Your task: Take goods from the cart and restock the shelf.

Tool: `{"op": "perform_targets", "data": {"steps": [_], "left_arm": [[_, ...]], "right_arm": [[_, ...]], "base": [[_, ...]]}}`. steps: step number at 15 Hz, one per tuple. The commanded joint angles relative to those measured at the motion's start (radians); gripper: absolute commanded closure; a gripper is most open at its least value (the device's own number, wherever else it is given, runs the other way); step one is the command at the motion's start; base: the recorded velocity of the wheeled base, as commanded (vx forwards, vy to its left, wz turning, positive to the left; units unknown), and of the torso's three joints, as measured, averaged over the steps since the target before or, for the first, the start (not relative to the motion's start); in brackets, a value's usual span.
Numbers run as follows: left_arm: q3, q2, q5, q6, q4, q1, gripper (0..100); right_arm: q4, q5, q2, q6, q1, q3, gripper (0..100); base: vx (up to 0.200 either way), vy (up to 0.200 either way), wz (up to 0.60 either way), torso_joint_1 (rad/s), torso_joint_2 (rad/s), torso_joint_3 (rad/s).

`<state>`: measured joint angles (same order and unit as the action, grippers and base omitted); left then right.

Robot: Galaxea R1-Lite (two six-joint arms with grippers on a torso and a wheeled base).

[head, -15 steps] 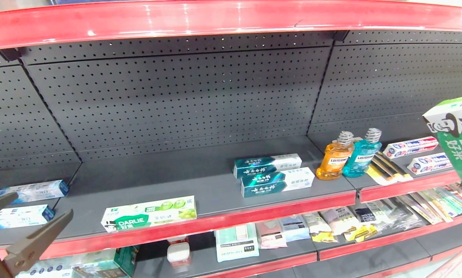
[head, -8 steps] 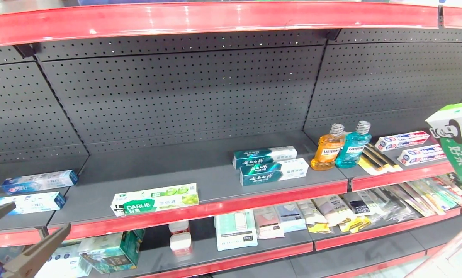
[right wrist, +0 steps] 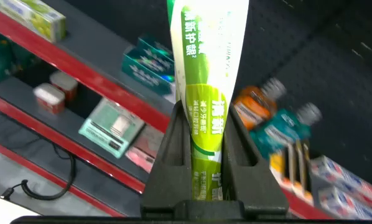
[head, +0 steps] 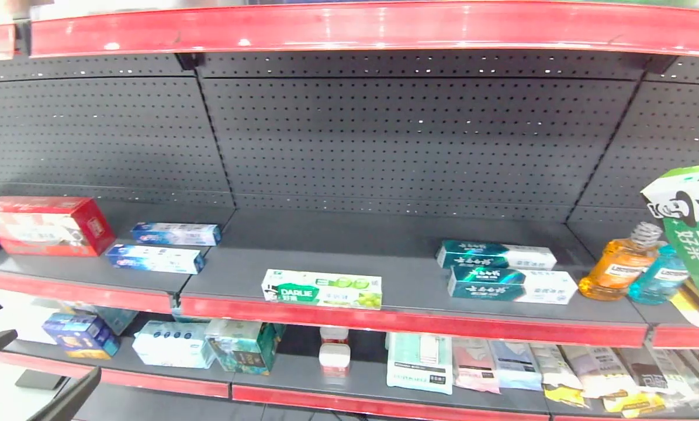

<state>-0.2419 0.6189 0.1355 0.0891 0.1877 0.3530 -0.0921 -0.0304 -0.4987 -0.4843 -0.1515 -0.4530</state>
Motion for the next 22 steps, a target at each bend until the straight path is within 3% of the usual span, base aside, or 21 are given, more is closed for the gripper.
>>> {"op": "perform_targets", "data": {"steps": [1, 5, 9, 10, 11, 14, 15, 20, 22], "left_arm": [[0.007, -0.022, -0.013, 0.000, 0.001, 0.000, 0], [0.010, -0.045, -0.019, 0.004, -0.001, 0.000, 0], [0.042, -0.148, -0.005, 0.007, -0.011, -0.003, 0], [0.042, -0.182, 0.013, 0.007, -0.037, -0.008, 0], [0.032, -0.263, 0.053, 0.004, -0.131, -0.009, 0], [-0.027, -0.452, 0.059, 0.004, -0.418, -0.009, 0], [-0.037, -0.473, 0.059, 0.003, -0.453, -0.009, 0], [-0.023, -0.510, 0.168, 0.004, -0.465, -0.026, 0], [-0.025, -0.505, 0.167, 0.037, -0.464, -0.026, 0]], "right_arm": [[0.000, 0.000, 0.000, 0.000, 0.000, 0.000, 100], [0.000, 0.001, -0.001, -0.002, 0.000, 0.005, 100], [0.000, -0.016, -0.030, -0.002, -0.010, -0.006, 100], [0.000, -0.022, -0.049, -0.005, -0.014, -0.004, 100], [0.003, -0.051, -0.096, -0.014, -0.033, -0.010, 100], [0.014, -0.065, -0.245, -0.022, -0.102, -0.070, 100], [0.020, -0.063, -0.274, -0.017, -0.128, -0.085, 100], [0.072, -0.057, -0.348, -0.023, -0.157, -0.089, 100], [0.078, -0.068, -0.409, -0.040, -0.175, -0.107, 100]], "base": [[0.000, 0.000, 0.60, 0.002, 0.00, 0.007], [0.000, 0.000, 0.60, 0.002, 0.00, 0.002], [0.000, 0.000, 0.00, 0.000, 0.00, 0.000], [0.000, 0.000, 0.00, 0.000, 0.00, 0.000], [0.000, 0.000, 0.00, 0.000, 0.00, 0.000], [0.000, 0.000, 0.00, 0.000, 0.00, 0.000], [0.000, 0.000, 0.00, 0.000, 0.00, 0.000], [0.000, 0.000, 0.00, 0.000, 0.00, 0.000], [0.000, 0.000, 0.00, 0.000, 0.00, 0.000]]}}
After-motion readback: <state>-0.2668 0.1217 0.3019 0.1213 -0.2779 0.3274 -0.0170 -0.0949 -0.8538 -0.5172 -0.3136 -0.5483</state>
